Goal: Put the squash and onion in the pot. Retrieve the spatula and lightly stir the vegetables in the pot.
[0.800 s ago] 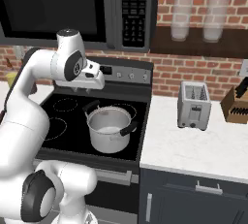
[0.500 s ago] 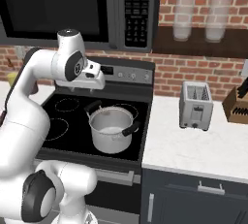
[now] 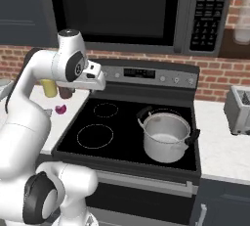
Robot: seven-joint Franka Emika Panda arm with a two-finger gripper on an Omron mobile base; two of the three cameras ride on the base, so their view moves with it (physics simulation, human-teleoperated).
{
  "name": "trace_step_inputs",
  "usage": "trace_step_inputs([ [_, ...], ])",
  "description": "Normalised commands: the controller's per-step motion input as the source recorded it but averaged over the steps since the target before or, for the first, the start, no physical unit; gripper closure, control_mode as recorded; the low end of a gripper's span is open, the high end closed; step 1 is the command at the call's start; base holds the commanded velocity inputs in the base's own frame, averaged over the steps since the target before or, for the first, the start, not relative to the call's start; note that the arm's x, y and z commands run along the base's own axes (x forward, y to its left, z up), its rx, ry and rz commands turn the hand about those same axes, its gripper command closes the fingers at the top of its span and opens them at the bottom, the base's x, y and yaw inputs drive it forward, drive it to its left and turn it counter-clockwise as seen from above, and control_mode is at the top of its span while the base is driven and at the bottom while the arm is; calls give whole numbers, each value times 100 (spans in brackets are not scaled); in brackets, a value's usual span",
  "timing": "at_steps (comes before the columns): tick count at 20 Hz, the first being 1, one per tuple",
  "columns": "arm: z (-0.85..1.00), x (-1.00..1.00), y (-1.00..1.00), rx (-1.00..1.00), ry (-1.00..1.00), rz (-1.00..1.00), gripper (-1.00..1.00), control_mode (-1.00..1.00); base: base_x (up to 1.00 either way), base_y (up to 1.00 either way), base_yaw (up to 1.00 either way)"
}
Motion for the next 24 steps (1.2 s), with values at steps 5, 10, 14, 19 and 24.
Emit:
trace_step_inputs([
  [5, 0, 0, 0, 0, 0, 0, -100, 100, 3, 54, 0],
  [10, 0, 0, 0, 0, 0, 0, -100, 100, 50, 22, 0],
  [14, 0, 8, 8, 0, 0, 0, -100, -100, 40, 20, 0],
  [19, -1, -7, 34, 0, 0, 3, -100, -100, 0, 0, 0],
  [24, -21, -26, 83, 0, 0, 11, -100, -100, 0, 0, 0],
])
